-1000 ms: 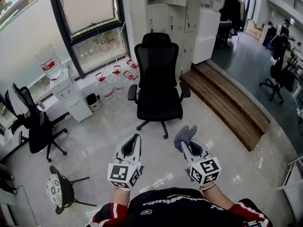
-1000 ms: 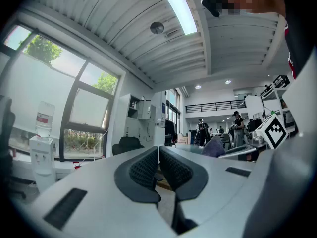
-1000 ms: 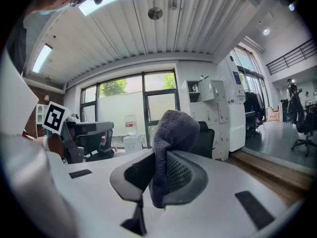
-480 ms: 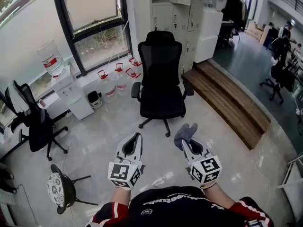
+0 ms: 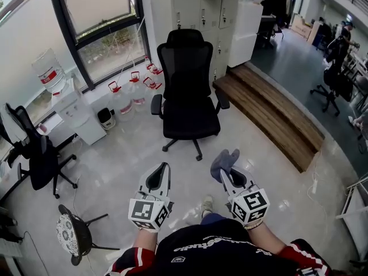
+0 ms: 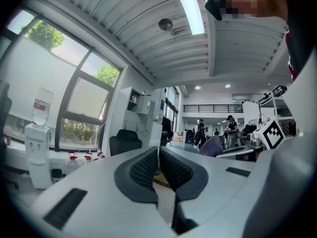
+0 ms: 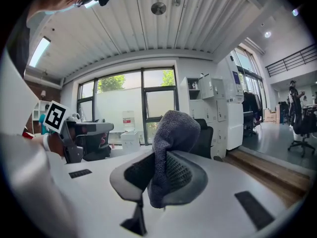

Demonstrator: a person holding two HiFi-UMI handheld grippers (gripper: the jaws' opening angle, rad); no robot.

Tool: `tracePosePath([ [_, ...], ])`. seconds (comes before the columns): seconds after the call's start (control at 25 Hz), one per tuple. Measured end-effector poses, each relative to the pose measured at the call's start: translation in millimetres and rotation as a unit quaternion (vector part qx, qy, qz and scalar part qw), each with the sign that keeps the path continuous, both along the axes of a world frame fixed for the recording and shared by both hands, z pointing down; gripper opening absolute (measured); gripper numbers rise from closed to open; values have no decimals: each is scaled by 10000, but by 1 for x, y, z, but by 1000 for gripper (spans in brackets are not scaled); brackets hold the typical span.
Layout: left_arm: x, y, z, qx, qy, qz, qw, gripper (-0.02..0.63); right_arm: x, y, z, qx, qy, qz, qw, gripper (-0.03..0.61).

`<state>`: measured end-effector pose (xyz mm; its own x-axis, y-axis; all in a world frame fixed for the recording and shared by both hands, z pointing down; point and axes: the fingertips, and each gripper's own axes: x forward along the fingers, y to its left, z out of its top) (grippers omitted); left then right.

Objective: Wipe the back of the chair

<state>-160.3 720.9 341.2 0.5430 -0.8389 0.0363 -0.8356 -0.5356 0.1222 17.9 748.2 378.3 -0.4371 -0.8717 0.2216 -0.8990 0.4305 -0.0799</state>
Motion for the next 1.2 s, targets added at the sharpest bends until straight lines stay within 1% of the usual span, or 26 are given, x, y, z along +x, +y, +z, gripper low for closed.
tracePosePath([
  [0.16,20,-31,9,-60,-84,71,9999,32,19,-34,15,-98,-103,21,9999,63],
  [0.32,39,-80,7,-71,-161,51,9998,32,37,-93,18,-124,-205,-40,9997,63],
  [0.44,62,-132,2,-35,-232,13,9997,32,56,-149,11,-38,-285,-139,9995,63],
  [0.56,92,-193,-9,69,-302,-3,9995,32,79,-208,3,48,-357,-250,9990,64],
  [0.72,127,-260,-29,188,-285,-38,9994,32,111,-275,-11,139,-398,-345,9985,64],
  [0.96,163,-316,-35,204,-425,-85,9989,31,149,-332,-7,68,-518,-387,9979,64],
  [1.04,168,-328,-33,171,-469,-91,9987,31,154,-345,-1,-3,-585,-402,9975,64],
  [1.2,167,-355,-28,116,-524,-154,9984,31,151,-374,6,-47,-657,-469,9967,64],
])
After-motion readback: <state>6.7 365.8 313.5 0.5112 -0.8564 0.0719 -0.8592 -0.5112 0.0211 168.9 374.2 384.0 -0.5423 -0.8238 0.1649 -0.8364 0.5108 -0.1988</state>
